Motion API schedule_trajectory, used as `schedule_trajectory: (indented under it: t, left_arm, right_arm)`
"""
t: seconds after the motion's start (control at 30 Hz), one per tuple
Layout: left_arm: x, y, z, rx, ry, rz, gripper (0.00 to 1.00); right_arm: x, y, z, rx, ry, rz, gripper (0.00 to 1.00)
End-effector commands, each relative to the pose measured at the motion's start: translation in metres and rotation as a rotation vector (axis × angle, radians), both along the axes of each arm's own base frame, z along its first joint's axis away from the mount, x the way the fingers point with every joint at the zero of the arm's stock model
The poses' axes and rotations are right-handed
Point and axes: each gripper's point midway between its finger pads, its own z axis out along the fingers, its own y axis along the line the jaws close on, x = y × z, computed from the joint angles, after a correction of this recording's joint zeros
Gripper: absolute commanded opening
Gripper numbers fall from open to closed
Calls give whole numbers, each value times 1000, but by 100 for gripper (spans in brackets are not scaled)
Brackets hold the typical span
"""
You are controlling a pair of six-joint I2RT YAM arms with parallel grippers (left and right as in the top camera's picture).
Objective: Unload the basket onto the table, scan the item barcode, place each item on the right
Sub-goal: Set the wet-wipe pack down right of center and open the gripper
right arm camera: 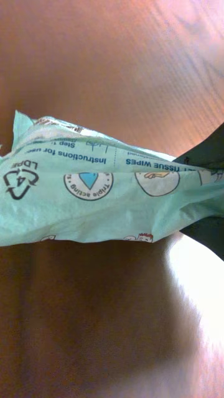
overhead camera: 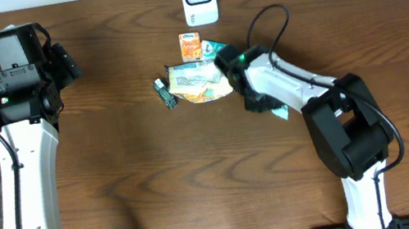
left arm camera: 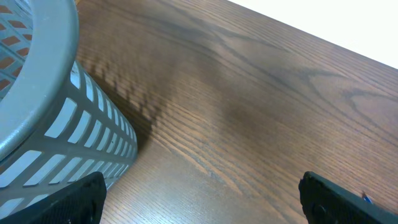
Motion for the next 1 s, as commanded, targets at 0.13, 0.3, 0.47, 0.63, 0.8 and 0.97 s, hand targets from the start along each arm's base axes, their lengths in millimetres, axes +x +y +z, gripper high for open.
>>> schedule_trajectory:
  t: [0.13, 0.3, 0.47, 0.63, 0.8, 0.97]
  left_arm:
    - [1, 3, 1, 15, 5, 2, 98]
    - [1, 3, 1, 15, 5, 2, 98]
    - [1, 3, 1, 15, 4, 2, 98]
    - [1, 3, 1, 15, 5, 2, 98]
    - [1, 3, 1, 15, 5, 2, 98]
    - [1, 3, 1, 15, 5, 2, 97]
  right_arm:
    - [66, 39, 51, 387, -17, 204, 1]
    - [84, 58, 82, 808, -23, 314, 1]
    - [85, 50, 114, 1206, -53, 378, 1]
    - [78, 28, 117, 1428, -80, 325, 1]
    - [61, 11, 73, 1479, -59, 211, 11]
    - [46, -38, 13, 1211, 17, -35, 22]
